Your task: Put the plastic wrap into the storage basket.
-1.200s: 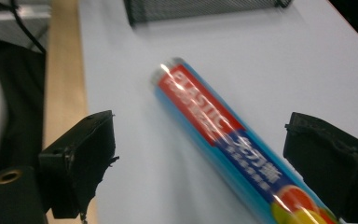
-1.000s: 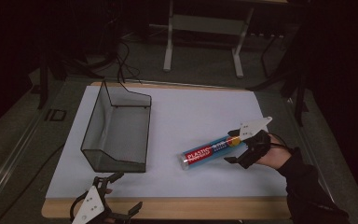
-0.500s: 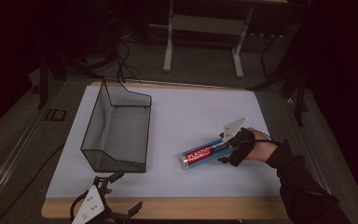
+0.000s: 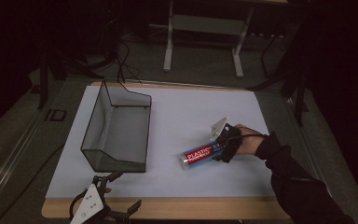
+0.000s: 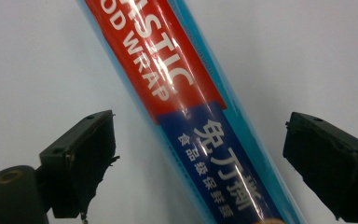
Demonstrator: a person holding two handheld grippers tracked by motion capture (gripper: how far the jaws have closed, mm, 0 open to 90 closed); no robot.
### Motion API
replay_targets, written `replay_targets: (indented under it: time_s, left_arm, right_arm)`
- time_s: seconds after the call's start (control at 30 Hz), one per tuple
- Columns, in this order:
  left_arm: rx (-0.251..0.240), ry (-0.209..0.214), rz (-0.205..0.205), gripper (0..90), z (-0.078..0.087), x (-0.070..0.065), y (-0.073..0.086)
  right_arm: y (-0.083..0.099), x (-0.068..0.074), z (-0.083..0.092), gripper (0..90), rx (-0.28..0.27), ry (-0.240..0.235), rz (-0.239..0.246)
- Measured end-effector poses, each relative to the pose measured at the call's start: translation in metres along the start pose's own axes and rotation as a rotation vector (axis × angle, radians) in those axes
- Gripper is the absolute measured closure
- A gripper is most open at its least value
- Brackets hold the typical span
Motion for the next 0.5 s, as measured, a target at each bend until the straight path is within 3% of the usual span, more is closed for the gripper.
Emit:
replay_targets:
  time_s: [0.23,0.5]
  left_arm:
    - [0.008,0.004,0.002,1.1,-0.001,0.0,0.001]
    - [0.014,0.006,-0.001,1.2,-0.002,0.0,0.002]
  right_arm:
    - [0.003,0.0,-0.022,9.6,0.107,0.013,0.061]
    - [0.006,0.0,-0.037,18.0,0.223,0.03,0.152]
Point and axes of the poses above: each handheld gripper's, and its own axes: z roughly backward along the jaws, y roughly out of its underside, x roughly to its left, the point moved 5 cm from there along -z, roughly forward along the jaws, and after that the axes turned 1 degree about x, right-handed, at the moved point
